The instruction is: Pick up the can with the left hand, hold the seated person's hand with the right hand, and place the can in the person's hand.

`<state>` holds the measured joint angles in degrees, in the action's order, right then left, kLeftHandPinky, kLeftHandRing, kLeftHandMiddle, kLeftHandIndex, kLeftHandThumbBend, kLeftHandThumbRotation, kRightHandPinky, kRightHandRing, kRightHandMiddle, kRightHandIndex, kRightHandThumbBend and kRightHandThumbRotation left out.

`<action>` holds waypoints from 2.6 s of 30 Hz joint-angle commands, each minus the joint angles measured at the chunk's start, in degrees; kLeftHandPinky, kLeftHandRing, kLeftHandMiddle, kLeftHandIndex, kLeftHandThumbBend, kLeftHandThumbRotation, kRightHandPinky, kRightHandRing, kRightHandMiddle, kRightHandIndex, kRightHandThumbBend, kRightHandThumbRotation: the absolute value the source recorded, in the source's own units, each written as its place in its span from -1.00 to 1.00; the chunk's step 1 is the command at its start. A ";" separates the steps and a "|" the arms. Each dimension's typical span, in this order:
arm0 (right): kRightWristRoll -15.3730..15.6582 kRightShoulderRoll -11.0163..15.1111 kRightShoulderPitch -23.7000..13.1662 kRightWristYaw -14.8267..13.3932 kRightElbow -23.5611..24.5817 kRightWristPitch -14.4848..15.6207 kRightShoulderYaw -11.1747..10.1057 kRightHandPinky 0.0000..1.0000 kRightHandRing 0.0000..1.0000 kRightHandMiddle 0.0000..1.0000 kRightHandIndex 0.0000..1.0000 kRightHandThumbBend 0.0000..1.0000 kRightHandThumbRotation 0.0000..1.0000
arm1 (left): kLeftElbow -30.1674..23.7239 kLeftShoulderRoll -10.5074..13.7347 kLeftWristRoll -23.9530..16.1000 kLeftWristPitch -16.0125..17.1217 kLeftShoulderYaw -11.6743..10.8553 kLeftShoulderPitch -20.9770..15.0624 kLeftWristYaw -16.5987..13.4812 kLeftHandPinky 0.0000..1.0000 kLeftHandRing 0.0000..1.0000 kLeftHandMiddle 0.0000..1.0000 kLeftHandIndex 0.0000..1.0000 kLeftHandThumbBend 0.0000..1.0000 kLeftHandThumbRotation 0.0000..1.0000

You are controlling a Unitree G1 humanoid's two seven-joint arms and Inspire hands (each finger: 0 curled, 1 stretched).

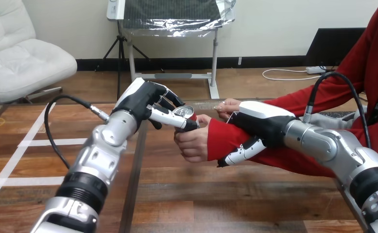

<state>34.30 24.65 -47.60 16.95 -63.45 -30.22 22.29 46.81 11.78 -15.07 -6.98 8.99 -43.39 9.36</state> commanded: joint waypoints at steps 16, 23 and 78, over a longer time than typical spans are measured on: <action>-4.10 -2.50 -7.54 -1.21 3.79 -2.66 -2.21 -0.45 -0.37 -0.25 -0.20 0.62 0.00 | -4.47 0.36 5.29 6.94 -2.65 -5.51 4.30 0.33 0.55 0.64 0.60 0.65 0.21; -4.49 -1.94 -6.77 -1.05 3.88 -2.67 -2.13 -0.44 -0.36 -0.23 -0.14 0.75 0.11 | -6.07 0.51 6.21 7.55 -3.44 -3.48 3.38 0.37 0.59 0.70 0.68 0.77 0.43; -7.57 2.98 1.80 1.38 10.94 -2.34 -2.78 0.19 0.39 0.43 0.50 1.00 0.91 | -28.36 -1.69 11.82 14.27 -10.18 19.97 -4.46 0.72 0.69 0.67 0.60 0.52 1.00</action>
<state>28.78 26.01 -46.11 18.15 -56.16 -32.01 21.67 24.81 10.24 -4.65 5.70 0.51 -24.18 5.85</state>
